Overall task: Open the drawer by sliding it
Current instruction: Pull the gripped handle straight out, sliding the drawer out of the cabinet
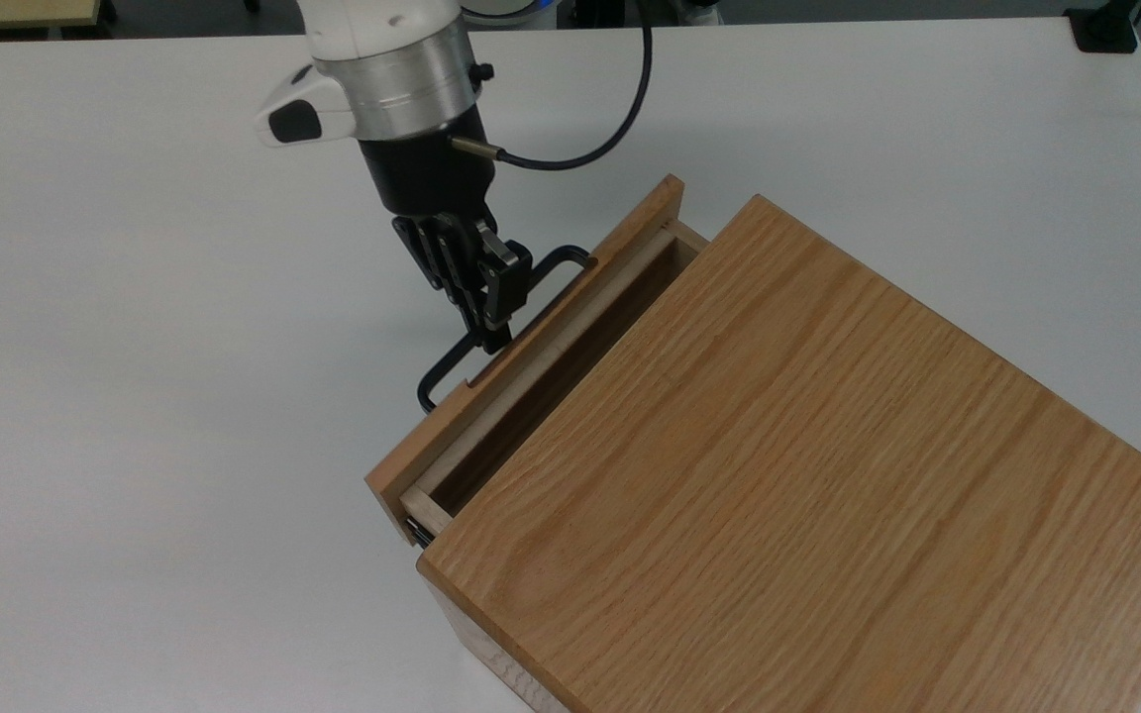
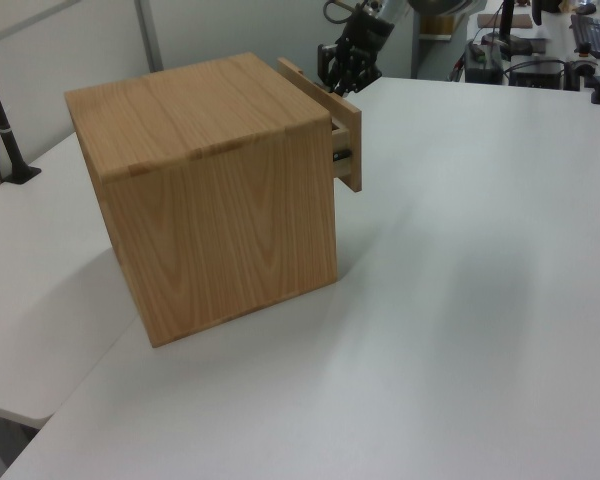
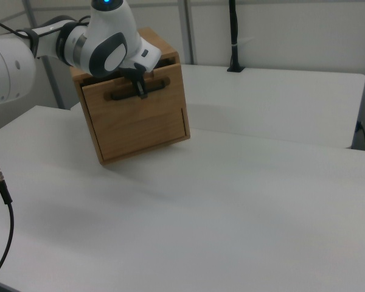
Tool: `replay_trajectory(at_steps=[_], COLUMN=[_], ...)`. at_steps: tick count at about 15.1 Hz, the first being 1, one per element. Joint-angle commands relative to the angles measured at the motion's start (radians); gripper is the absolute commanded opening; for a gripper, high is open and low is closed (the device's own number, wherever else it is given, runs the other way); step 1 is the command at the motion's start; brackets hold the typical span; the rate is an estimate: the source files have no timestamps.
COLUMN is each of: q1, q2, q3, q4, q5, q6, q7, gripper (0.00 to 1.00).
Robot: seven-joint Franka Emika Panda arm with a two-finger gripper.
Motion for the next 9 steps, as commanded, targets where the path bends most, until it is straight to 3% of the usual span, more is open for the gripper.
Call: replay_trajectory(at_steps=[1,9], q1=[-0.042,-0.120], q2=[-0.080,-0.118], q3=[-0.005,-0.019], q4=[-0.036,-0.036], q5=[0.008,-0.008], q6=[-0.106,-0.248], q7=[-0.081,-0.232], gripper=[0.12,0.12])
